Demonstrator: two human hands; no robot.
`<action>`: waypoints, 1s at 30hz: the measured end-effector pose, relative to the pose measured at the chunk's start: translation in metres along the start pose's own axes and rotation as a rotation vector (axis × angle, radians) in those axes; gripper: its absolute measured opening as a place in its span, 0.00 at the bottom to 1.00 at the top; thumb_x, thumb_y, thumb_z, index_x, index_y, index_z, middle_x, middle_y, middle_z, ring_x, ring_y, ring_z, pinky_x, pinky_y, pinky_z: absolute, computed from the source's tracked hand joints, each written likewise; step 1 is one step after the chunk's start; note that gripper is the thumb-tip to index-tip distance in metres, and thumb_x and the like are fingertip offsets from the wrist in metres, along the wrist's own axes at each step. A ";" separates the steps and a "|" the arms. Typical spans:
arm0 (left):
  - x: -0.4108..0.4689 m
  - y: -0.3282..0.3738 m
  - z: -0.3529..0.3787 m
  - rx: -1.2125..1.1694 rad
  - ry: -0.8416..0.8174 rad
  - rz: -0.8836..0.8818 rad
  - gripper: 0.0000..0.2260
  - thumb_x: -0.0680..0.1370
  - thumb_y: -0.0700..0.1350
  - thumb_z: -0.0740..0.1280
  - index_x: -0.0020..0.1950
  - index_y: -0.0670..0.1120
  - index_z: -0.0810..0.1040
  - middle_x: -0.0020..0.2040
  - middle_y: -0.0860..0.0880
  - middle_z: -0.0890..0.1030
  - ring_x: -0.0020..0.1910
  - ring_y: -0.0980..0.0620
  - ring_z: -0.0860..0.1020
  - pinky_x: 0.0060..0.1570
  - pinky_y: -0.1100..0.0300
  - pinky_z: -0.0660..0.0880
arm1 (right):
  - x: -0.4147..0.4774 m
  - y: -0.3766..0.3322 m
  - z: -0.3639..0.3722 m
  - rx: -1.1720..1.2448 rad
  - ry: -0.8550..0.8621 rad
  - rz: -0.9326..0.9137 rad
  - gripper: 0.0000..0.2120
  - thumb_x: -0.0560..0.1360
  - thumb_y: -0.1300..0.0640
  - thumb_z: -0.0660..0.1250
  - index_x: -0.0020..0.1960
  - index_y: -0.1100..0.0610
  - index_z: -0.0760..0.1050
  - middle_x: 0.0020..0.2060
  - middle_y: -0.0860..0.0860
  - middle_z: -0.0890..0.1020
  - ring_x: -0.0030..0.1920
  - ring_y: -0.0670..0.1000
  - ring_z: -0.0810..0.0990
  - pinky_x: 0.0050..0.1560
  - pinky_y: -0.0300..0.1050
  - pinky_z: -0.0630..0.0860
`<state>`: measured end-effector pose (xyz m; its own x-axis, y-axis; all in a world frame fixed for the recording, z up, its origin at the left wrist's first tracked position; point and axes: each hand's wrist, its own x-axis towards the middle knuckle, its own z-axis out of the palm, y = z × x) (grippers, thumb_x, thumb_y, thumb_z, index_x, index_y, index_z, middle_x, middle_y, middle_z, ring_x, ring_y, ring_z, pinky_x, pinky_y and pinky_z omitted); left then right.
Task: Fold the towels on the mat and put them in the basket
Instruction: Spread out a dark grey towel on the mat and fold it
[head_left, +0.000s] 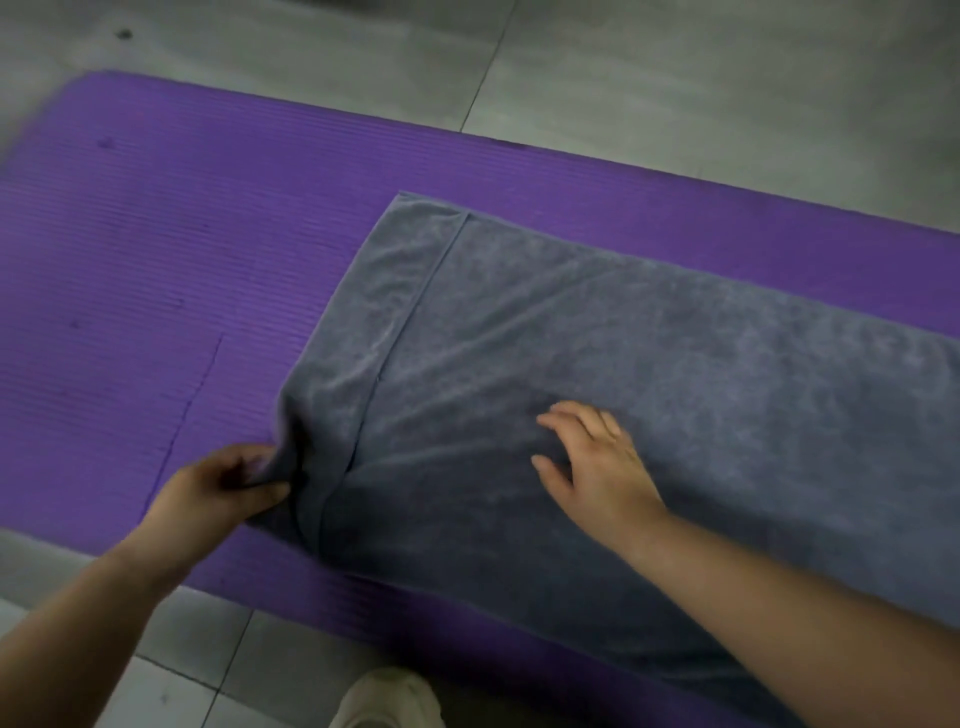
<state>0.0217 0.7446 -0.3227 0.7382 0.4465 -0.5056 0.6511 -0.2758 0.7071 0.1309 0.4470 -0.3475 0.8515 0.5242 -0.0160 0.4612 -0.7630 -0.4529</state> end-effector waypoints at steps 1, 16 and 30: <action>-0.005 0.014 0.010 -0.090 -0.071 0.057 0.11 0.68 0.32 0.71 0.37 0.49 0.82 0.30 0.56 0.82 0.36 0.58 0.79 0.35 0.74 0.74 | -0.001 -0.011 -0.003 0.210 0.001 0.057 0.16 0.70 0.50 0.60 0.47 0.60 0.79 0.42 0.53 0.82 0.44 0.43 0.77 0.47 0.36 0.74; -0.004 0.100 0.099 0.102 -0.190 0.150 0.09 0.75 0.31 0.63 0.47 0.40 0.82 0.45 0.45 0.80 0.37 0.65 0.77 0.36 0.78 0.69 | -0.022 -0.048 -0.019 0.678 -0.357 0.382 0.16 0.75 0.64 0.58 0.61 0.56 0.70 0.57 0.52 0.78 0.58 0.51 0.76 0.55 0.38 0.71; 0.104 0.183 0.130 0.590 0.117 0.186 0.23 0.75 0.38 0.63 0.70 0.40 0.62 0.63 0.35 0.73 0.63 0.38 0.72 0.61 0.51 0.69 | -0.042 -0.008 -0.055 0.379 -0.402 0.158 0.20 0.75 0.65 0.54 0.66 0.55 0.69 0.63 0.54 0.74 0.62 0.54 0.72 0.60 0.41 0.67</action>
<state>0.2407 0.6303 -0.3101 0.8462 0.4268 -0.3189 0.5258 -0.7661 0.3698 0.1049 0.4100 -0.2937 0.7065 0.5742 -0.4136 0.1516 -0.6937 -0.7041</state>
